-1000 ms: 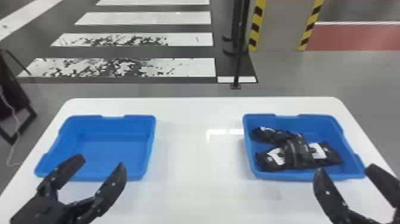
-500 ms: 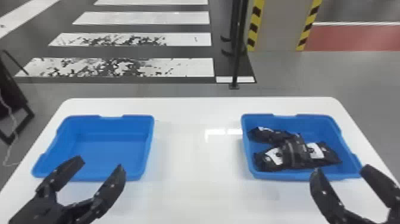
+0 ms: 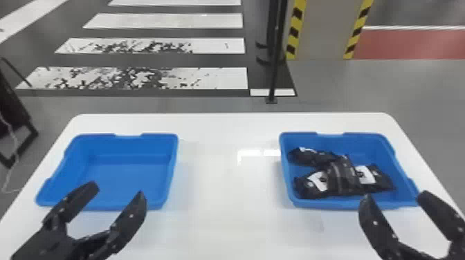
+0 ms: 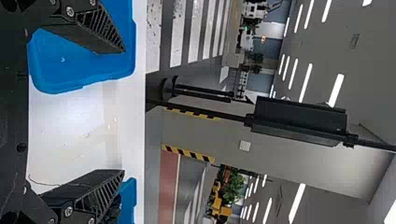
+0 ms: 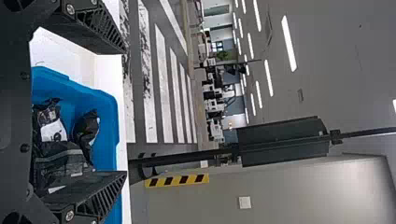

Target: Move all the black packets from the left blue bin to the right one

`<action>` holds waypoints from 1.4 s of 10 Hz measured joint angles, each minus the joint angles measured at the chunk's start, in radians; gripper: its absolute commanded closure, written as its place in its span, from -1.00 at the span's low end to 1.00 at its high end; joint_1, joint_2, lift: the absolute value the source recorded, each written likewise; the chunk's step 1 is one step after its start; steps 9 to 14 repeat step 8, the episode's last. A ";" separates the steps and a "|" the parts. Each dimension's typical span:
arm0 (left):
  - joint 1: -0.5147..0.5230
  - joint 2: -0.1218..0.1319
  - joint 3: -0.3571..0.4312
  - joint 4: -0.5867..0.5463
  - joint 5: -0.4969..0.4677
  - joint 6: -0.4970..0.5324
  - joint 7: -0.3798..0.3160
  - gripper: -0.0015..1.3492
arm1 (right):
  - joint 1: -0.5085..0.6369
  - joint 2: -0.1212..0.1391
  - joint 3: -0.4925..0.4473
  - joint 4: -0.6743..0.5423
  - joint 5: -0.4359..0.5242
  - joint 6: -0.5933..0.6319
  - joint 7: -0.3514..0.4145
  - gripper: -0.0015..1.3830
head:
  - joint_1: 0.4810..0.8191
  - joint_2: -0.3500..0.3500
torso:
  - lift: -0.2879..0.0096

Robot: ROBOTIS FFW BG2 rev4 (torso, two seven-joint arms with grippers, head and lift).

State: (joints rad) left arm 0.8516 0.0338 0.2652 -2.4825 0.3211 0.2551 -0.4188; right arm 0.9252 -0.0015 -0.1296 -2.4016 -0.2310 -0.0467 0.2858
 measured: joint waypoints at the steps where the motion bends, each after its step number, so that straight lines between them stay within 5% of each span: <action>1: 0.000 0.000 0.000 0.000 0.000 0.000 0.000 -0.79 | 0.000 0.000 0.000 0.000 -0.001 0.000 0.000 -0.84 | 0.27 0.05 | -0.01; 14: 0.002 0.000 0.000 0.000 0.002 0.004 0.000 -0.79 | 0.002 0.000 0.000 0.001 -0.009 0.000 0.000 -0.84 | 0.27 0.04 | -0.01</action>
